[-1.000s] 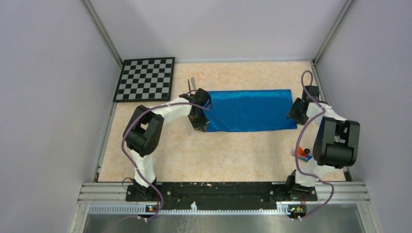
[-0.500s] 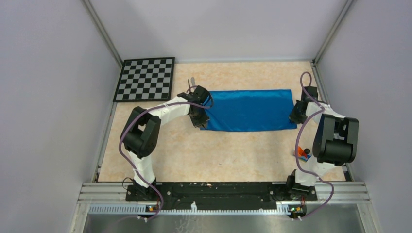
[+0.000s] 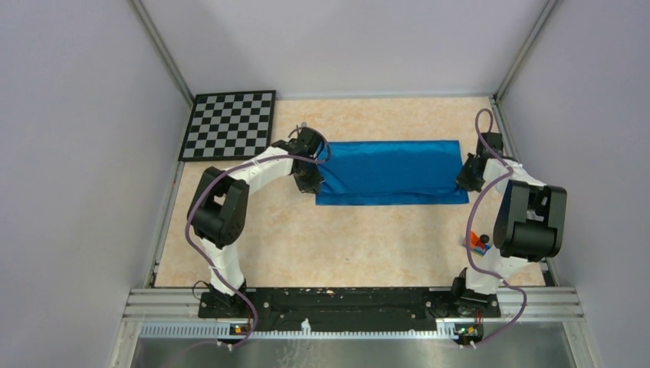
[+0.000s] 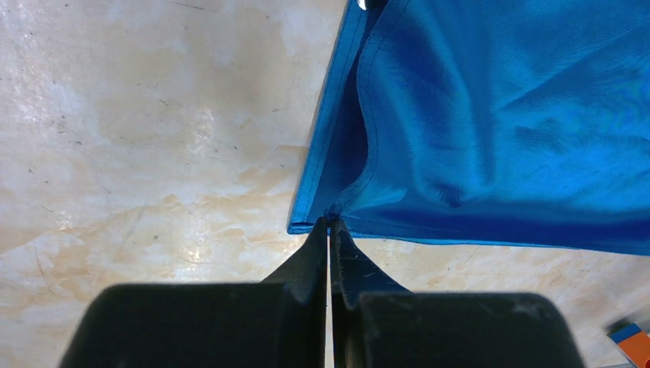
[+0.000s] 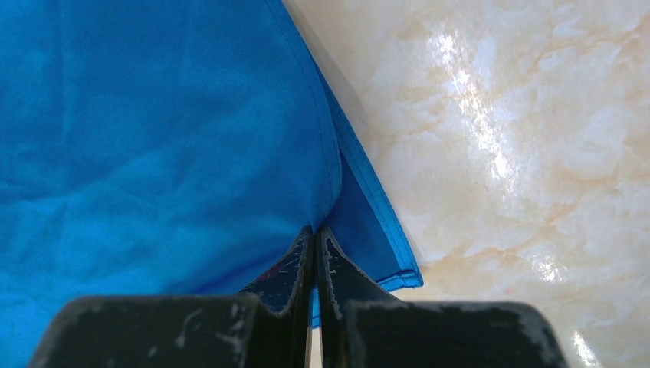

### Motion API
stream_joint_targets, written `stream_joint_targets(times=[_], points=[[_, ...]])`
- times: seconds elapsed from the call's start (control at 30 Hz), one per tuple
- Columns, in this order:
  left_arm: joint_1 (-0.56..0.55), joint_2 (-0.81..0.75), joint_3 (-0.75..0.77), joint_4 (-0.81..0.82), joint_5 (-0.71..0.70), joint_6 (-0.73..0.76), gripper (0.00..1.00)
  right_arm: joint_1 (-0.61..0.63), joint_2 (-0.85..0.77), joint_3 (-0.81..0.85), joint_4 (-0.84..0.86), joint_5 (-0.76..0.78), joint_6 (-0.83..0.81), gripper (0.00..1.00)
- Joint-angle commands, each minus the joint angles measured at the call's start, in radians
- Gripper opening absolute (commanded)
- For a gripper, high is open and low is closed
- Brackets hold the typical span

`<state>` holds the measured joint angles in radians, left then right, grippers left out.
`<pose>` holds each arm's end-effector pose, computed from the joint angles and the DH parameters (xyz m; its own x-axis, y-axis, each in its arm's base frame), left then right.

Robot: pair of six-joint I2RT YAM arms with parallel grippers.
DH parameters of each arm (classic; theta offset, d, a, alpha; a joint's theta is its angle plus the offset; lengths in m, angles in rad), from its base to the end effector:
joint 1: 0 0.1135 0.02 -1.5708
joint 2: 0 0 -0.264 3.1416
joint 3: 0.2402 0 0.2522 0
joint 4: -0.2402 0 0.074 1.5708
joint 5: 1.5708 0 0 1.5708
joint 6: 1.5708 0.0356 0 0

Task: Fold the napkin into a case and place the utensils inside
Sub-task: Smooth out the rectangle-folded napkin at the center of the board.

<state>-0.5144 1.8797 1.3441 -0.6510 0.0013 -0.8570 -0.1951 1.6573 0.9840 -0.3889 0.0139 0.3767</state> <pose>0.3331 -0.1883 0.1900 -0.9007 -0.3592 -0.2445 -0.2877 0.9146 -0.2841 0.3188 -0.0635 0.1749 -0.7230 0.5178 -0.4573 0.5016 0.8486 0.1678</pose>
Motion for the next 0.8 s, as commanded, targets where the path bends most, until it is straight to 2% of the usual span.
stream_joint_targets(times=[0.0, 0.33, 0.77], points=[[0.002, -0.042, 0.012, 0.018, -0.009, 0.022, 0.00, -0.009, -0.028, 0.058, 0.015, 0.003, -0.006, 0.00], [-0.001, -0.027, -0.091, 0.076, 0.098, -0.003, 0.00, -0.007, -0.002, 0.023, 0.021, 0.004, -0.007, 0.00], [0.001, -0.040, -0.119, 0.074, 0.066, -0.008, 0.00, -0.006, 0.004, 0.003, 0.030, 0.005, -0.008, 0.00]])
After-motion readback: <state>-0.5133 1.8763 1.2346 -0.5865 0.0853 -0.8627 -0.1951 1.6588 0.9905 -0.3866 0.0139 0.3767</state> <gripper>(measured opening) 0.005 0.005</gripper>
